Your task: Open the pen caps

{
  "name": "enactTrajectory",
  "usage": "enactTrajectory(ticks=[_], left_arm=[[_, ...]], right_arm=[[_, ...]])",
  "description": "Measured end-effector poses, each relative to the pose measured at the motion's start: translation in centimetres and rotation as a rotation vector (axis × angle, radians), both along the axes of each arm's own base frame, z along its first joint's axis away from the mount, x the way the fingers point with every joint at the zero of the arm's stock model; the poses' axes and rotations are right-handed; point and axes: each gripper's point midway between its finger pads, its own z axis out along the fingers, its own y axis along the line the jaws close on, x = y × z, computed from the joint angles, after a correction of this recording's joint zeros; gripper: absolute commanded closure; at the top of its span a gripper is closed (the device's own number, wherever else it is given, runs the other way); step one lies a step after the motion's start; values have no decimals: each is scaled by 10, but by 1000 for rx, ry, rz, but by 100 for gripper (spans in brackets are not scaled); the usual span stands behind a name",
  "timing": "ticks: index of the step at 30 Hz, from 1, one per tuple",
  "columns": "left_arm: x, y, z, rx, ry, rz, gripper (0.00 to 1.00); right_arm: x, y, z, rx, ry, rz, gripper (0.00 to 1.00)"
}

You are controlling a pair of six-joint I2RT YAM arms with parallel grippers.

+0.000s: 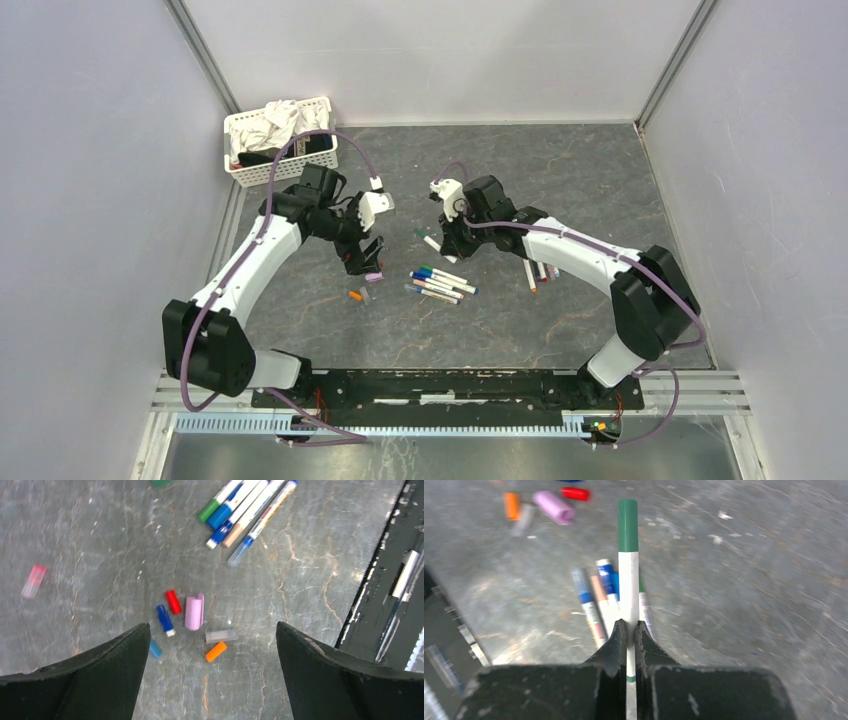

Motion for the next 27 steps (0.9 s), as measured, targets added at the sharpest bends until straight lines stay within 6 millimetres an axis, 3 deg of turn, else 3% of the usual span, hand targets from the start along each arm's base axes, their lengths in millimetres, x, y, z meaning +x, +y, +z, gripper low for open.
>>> enactTrajectory(ticks=[6,11,18,27], left_arm=[[-12,-17,8,-97,-42,-161,1],[-35,-26,11,-144,-28,-292,11],[-55,-34,8,-171,19,-385,18],[-64,-44,12,-190,10,-447,32]], right_arm=[[-45,26,23,170,132,205,100],[-76,39,37,284,249,328,100],[-97,47,53,382,335,419,100],[-110,50,43,391,434,467,100]])
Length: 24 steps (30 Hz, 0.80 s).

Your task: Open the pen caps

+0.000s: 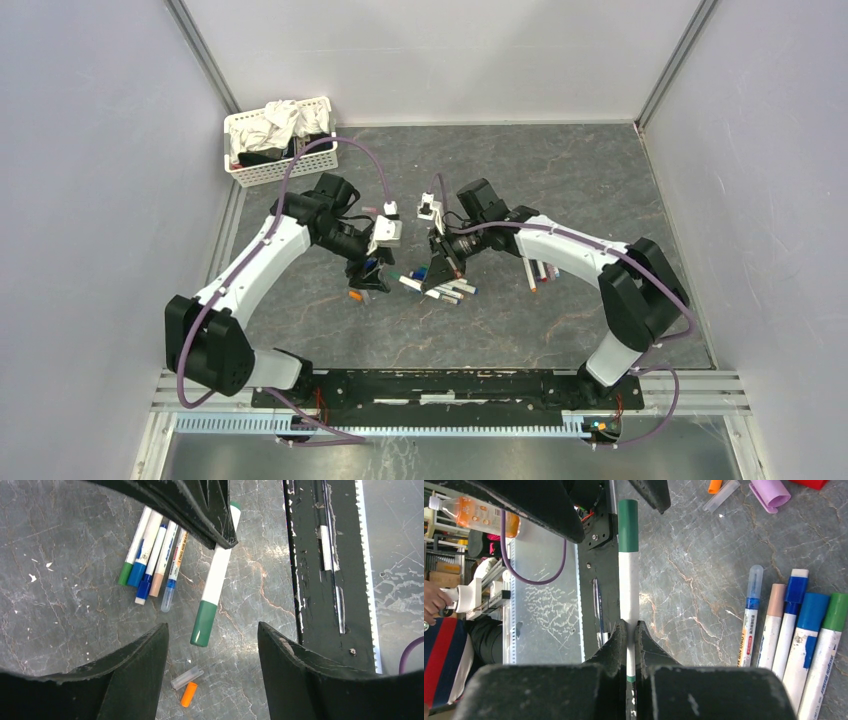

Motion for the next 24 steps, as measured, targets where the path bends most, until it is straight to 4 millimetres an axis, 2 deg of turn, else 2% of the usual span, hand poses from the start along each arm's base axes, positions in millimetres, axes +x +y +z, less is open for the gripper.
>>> enactTrajectory(ticks=[5,10,16,18,19,20,24], left_arm=[[-6,-7,2,0,-7,-36,48],[-11,-11,-3,35,-20,-67,58],[-5,-6,-13,110,-73,-71,72],[-3,-6,-16,129,-88,-73,81],[-3,-5,-16,136,-94,-75,87],[-4,-5,-17,149,-96,-80,95],[-4,-7,-18,164,-123,-92,98]], right_arm=[[0,3,1,3,18,13,100],[-1,4,4,10,22,22,100],[-2,4,6,10,24,30,100],[-2,3,6,8,24,32,100],[-2,3,5,7,22,32,98],[-2,3,5,6,18,32,87],[-1,3,3,0,32,26,55]])
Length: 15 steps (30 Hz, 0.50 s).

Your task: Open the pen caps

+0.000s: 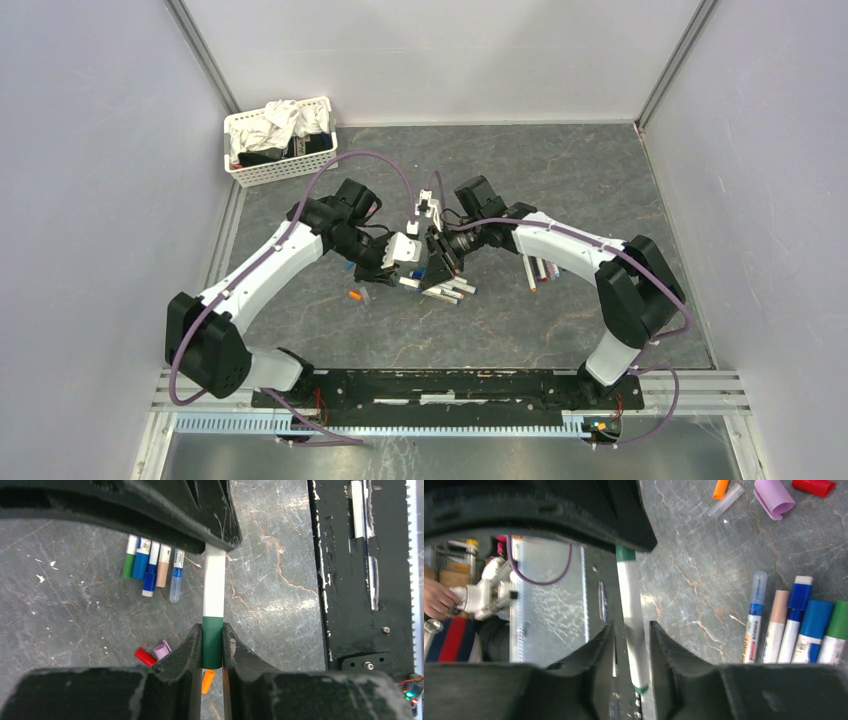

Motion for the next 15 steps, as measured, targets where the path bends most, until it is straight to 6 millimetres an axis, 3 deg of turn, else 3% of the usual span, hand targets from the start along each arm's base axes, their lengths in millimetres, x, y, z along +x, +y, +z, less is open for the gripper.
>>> enactTrajectory(ticks=[3,7,9,13,15], left_arm=[[3,-3,2,-13,-21,-5,98],[4,-7,5,-36,-28,-9,98],[4,-8,6,-41,-30,-10,98],[6,-9,6,-44,-36,-10,98],[6,-8,6,-37,-38,-8,98]], right_arm=[[4,7,4,24,19,-28,45],[4,14,0,55,60,-69,47],[4,18,-1,61,86,-83,55],[5,25,0,75,104,-90,93],[3,25,1,80,106,-75,100]])
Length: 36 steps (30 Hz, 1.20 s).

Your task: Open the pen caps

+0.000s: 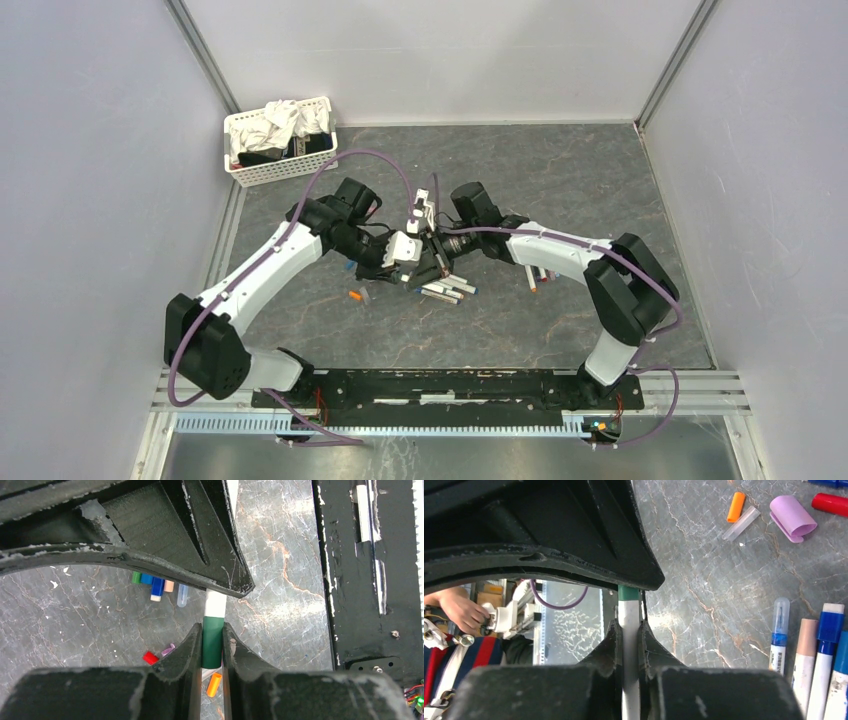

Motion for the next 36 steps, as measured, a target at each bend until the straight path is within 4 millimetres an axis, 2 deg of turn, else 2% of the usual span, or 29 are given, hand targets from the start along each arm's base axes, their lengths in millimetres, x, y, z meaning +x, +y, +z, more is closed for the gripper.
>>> enactTrajectory(ticks=[4,8,10,13,16,18,23,26,29,31,34,36], left_arm=[[1,4,-1,20,3,2,98],[15,9,4,1,21,1,98],[32,26,8,30,1,49,98],[60,56,12,68,-56,135,98],[68,70,7,106,-77,163,98],[67,71,0,116,-77,161,98],[69,69,-29,120,-31,200,98],[74,68,-49,132,14,250,98],[77,70,-71,164,62,299,97],[79,73,-83,185,76,328,90],[83,76,-96,208,90,382,79],[87,77,-100,216,91,410,75]], right_arm=[[-1,-2,-3,-8,-33,17,100],[11,-2,1,-2,-136,-10,100],[9,-15,-3,-30,-138,-29,100],[1,-42,-25,-111,-88,-60,100],[0,-68,-46,-203,-52,-112,100],[7,-82,-54,-264,-62,-167,100],[62,-133,-71,-487,-195,-448,100],[87,-169,-82,-632,-272,-605,100],[97,-196,-93,-754,-316,-703,100],[100,-209,-98,-815,-337,-750,99],[106,-223,-104,-880,-362,-807,95],[110,-229,-109,-912,-368,-834,87]])
